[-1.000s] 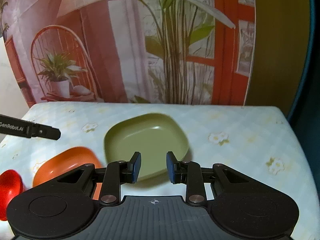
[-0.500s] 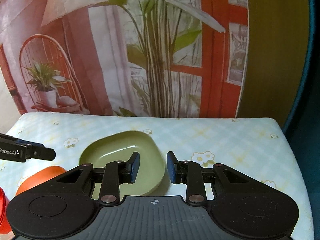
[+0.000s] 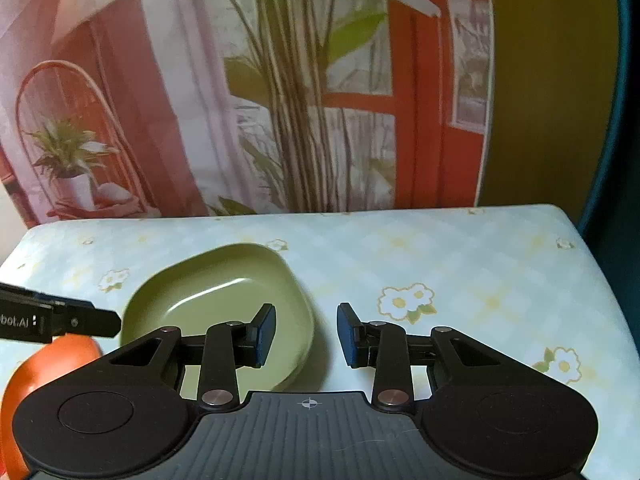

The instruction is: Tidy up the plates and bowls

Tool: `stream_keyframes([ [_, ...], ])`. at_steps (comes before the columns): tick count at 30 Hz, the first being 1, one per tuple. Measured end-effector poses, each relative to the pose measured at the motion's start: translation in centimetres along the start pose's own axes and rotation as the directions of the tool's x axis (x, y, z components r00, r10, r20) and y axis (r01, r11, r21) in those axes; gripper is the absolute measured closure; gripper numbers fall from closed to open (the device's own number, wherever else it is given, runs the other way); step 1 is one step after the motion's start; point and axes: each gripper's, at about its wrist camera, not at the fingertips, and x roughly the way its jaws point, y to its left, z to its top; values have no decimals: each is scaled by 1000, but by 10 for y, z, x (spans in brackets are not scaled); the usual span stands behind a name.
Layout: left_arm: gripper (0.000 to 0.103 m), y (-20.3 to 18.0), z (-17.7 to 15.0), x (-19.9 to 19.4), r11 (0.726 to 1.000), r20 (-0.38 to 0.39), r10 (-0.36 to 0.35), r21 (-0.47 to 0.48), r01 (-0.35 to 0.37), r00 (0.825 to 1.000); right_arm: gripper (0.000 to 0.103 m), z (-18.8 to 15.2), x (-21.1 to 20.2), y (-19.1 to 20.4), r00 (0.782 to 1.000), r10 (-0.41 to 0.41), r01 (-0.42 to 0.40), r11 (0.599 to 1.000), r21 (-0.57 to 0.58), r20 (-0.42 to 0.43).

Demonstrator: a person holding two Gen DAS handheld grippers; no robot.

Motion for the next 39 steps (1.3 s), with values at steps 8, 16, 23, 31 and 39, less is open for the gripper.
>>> stream_keyframes([
  [8, 63, -3, -4, 21, 1000, -33, -7, 0, 7, 999, 72, -7, 16, -9, 999, 9, -8, 999, 35, -31],
  [16, 72, -4, -4, 25, 999, -43, -28, 28, 29, 999, 81, -9, 19, -8, 999, 26, -24, 999, 46, -44],
  [23, 73, -11, -3, 11, 996, -23, -58, 72, 60, 998, 86, -9, 8, -6, 1000, 22, -21, 998, 56, -21],
  [31, 73, -22, -2, -15, 993, 14, -69, 99, 68, 998, 86, -1, -21, -9, 1000, 14, -16, 998, 64, 24],
  [39, 73, -15, -11, -55, 993, 58, -74, 93, 68, 996, 86, 2, -56, 6, 998, 23, -26, 998, 51, 58],
])
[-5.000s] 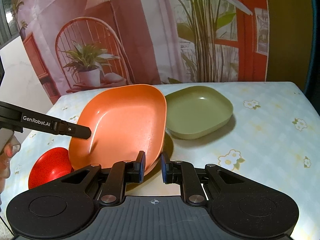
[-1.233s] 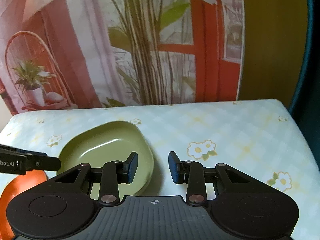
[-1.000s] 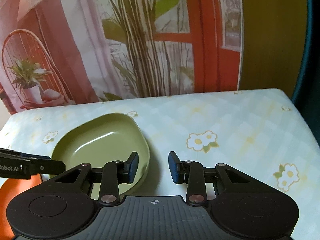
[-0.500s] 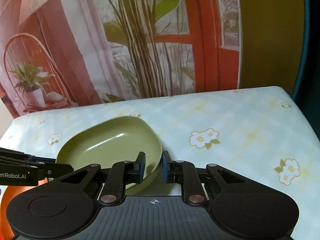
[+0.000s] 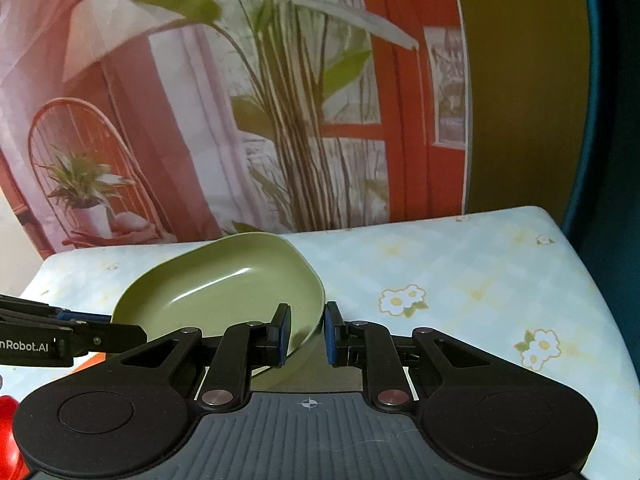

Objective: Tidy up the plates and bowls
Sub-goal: 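Carry and lower the green plate onto the orange plate with the left tool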

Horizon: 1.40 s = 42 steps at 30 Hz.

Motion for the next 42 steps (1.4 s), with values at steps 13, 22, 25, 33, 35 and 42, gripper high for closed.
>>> stream_keyframes([
  [13, 73, 30, -26, -51, 999, 37, 12, -40, -11, 999, 86, -9, -37, 52, 1000, 24, -24, 998, -54, 12],
  [22, 73, 53, -43, -75, 996, 50, 21, -82, -17, 999, 86, -17, -47, 89, 999, 48, -48, 994, -101, -6],
  [25, 73, 59, -47, -80, 996, 52, 23, -91, -18, 998, 86, -19, -48, 99, 999, 52, -53, 992, -114, -13],
  [33, 73, 75, -57, -89, 993, 49, 36, -112, -30, 998, 86, -27, -44, 120, 997, 62, -67, 989, -136, -39],
  [35, 73, 78, -60, -90, 992, 44, 39, -119, -33, 998, 86, -29, -41, 125, 997, 66, -72, 987, -140, -45],
  [42, 73, 83, -69, -85, 991, 17, 39, -132, -37, 999, 86, -37, -33, 132, 995, 72, -83, 985, -154, -71],
])
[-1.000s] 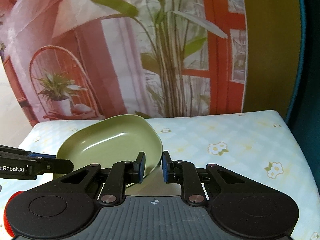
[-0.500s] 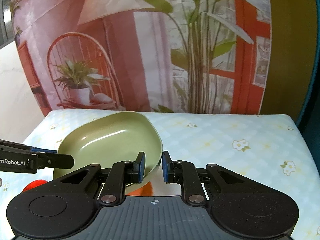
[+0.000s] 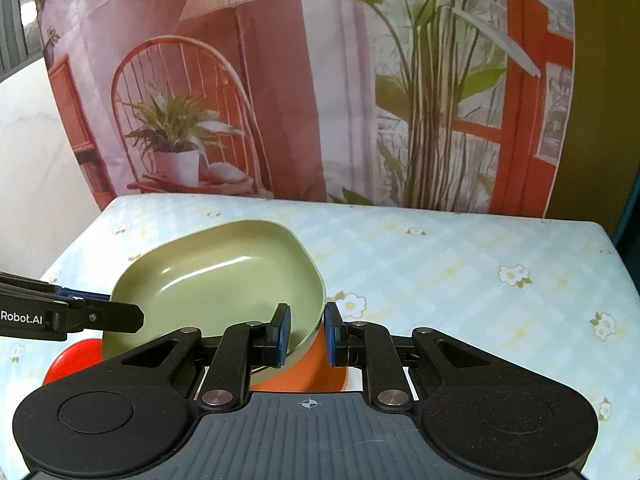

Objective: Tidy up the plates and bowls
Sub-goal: 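Carry and lower the green plate onto the orange plate with the left tool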

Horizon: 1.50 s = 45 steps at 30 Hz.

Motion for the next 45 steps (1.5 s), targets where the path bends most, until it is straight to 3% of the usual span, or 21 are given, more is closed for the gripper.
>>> stream_keyframes([
  [10, 72, -7, -14, 7, 1000, -32, -23, 5, 23, 999, 86, -9, 4, -7, 999, -18, 18, 1000, -15, -26],
  [21, 72, -9, -24, 20, 1000, -75, -4, -2, 4, 997, 86, -16, 24, -10, 999, -20, 18, 999, -27, -46],
  [45, 72, -17, -27, 26, 999, -79, 32, 27, -30, 996, 86, -21, 39, -14, 998, -19, 16, 999, -41, -60],
])
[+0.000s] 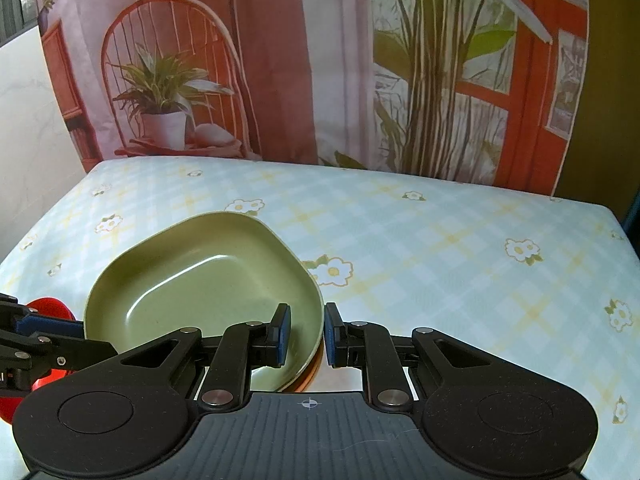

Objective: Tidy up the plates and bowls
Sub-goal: 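Carry and lower the green plate onto the orange plate with the left tool, then open the left tool and lift away from the plate stack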

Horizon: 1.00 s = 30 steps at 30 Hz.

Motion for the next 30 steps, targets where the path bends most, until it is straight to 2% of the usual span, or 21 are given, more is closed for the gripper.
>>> stream_keyframes([
  [4, 68, 0, -1, -1, 1000, 0, 0, -3, 0, 1000, 80, 0, -1, -1, 1000, -19, 19, 1000, 5, 8],
  [10, 55, -2, 0, -9, 999, 31, 23, 22, -24, 999, 80, -1, -7, 2, 1000, -19, 19, 1000, 4, 14],
  [19, 51, 5, 1, -20, 999, 63, 34, 12, -35, 997, 79, -3, -21, 6, 999, -37, 37, 999, 1, 29],
  [30, 50, 15, -1, -44, 997, 116, 63, 30, -67, 991, 67, -13, -41, 13, 998, -46, 45, 999, 29, 37],
])
